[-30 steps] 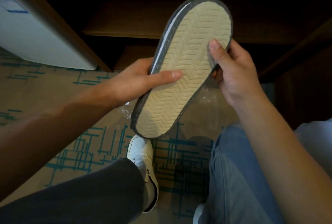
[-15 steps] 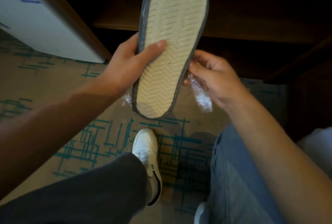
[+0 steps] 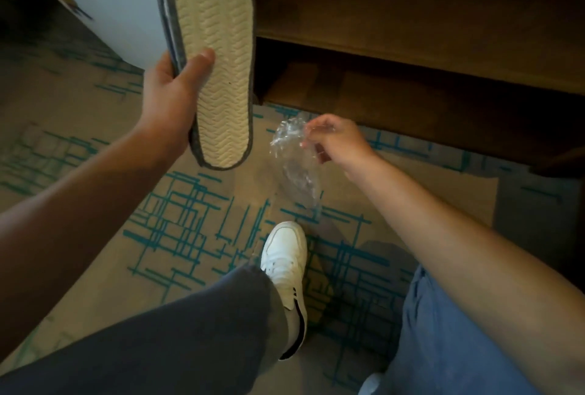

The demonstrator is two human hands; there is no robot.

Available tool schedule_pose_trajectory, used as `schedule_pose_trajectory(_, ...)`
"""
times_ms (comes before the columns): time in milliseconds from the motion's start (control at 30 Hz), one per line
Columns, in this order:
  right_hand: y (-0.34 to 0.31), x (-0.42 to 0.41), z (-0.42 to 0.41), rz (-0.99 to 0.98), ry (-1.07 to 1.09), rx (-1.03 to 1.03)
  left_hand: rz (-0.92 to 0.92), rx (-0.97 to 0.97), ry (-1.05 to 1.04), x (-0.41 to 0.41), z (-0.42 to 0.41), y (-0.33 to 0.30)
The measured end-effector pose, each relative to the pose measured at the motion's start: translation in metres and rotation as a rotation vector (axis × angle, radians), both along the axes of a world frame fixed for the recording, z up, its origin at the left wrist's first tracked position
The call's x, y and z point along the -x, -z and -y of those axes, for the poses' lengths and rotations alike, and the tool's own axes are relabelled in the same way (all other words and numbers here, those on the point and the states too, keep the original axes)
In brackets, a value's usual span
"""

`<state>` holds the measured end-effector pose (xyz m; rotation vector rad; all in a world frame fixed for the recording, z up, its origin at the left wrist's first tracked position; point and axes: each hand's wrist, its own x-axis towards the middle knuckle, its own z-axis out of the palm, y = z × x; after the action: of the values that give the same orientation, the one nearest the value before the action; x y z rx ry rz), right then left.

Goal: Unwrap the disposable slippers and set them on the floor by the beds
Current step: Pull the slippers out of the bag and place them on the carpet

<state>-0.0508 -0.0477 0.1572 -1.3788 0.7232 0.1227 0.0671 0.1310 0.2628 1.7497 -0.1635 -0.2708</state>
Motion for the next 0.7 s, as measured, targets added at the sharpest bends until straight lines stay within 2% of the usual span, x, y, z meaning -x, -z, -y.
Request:
schedule_pose_trajectory(67,0.013,-0.022,-0.018,0.019,-0.034,-0.043,-0.008,-0.009,-0.002,0.002,-0.004,0.005)
schedule_pose_trajectory(133,0.020,-0.037,-0.038,0.043,-0.183,-0.101,-0.013,-0.027,0.017,0.004,-0.008,0.006)
schedule_pose_trajectory(200,0.019,-0.036,-0.038,0.014,-0.382,-0.031,-0.001,-0.038,0.051,0.006,-0.003,0.007)
schedule_pose_trajectory(267,0.017,-0.030,-0.029,0.002,-0.483,0.067,0.010,-0.075,0.066,0.005,0.000,0.008)
schedule_pose_trajectory(333,0.006,-0.020,-0.005,0.041,-0.501,0.165,-0.016,-0.109,0.124,0.003,0.007,0.010)
schedule_pose_trajectory(400,-0.005,-0.011,0.021,0.056,-0.488,0.227,-0.071,-0.181,0.269,0.004,0.010,0.016)
schedule_pose_trajectory(500,-0.021,0.004,0.057,-0.007,-0.516,0.276,-0.107,-0.243,0.432,0.010,0.022,0.018)
schedule_pose_trajectory(600,-0.015,0.016,0.072,-0.052,-0.492,0.352,-0.108,-0.225,0.455,0.013,0.036,0.012)
schedule_pose_trajectory(700,0.005,0.019,0.063,-0.099,-0.429,0.305,-0.102,-0.199,0.433,0.010,0.044,0.009)
